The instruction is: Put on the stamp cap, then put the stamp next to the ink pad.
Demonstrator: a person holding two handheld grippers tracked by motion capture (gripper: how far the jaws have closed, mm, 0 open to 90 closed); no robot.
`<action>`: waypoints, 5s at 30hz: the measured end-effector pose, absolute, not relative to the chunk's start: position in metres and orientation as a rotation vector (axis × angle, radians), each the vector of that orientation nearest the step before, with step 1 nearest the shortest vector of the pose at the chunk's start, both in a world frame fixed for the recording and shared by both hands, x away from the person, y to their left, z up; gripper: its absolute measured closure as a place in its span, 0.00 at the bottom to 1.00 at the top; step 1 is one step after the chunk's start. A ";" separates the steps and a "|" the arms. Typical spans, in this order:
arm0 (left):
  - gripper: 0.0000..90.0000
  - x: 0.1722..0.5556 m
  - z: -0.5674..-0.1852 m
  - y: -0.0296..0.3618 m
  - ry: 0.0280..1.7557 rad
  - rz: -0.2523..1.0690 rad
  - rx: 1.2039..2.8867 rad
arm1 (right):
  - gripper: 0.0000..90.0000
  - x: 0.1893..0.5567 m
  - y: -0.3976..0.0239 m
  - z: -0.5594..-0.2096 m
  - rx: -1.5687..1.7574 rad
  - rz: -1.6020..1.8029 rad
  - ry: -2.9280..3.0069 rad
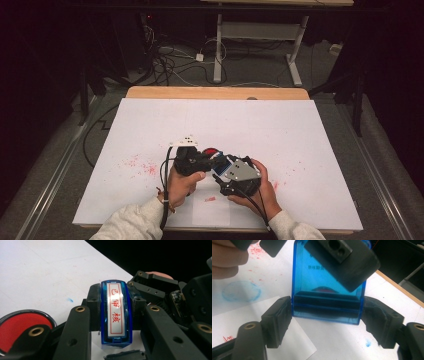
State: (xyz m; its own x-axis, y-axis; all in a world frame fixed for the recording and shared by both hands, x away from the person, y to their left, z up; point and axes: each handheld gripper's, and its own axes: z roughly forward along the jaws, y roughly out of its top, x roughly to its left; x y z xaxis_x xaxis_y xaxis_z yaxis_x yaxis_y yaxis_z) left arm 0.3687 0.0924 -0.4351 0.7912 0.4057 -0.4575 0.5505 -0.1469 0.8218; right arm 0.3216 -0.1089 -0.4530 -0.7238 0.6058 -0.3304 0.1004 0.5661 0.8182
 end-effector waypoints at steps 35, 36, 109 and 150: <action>0.76 0.365 -0.407 0.122 0.724 0.089 1.788 | 0.24 0.326 -0.131 -0.451 0.648 1.077 2.189; 0.76 0.365 -0.407 0.123 0.724 0.102 1.795 | 0.24 0.326 -0.132 -0.451 0.652 1.076 2.187; 0.71 0.409 -0.464 0.130 0.925 0.446 2.116 | 0.27 0.298 -0.207 -0.453 0.764 0.966 2.153; 0.20 0.355 -0.409 0.151 0.645 0.680 2.077 | 0.27 0.287 -0.212 -0.440 0.754 1.022 2.082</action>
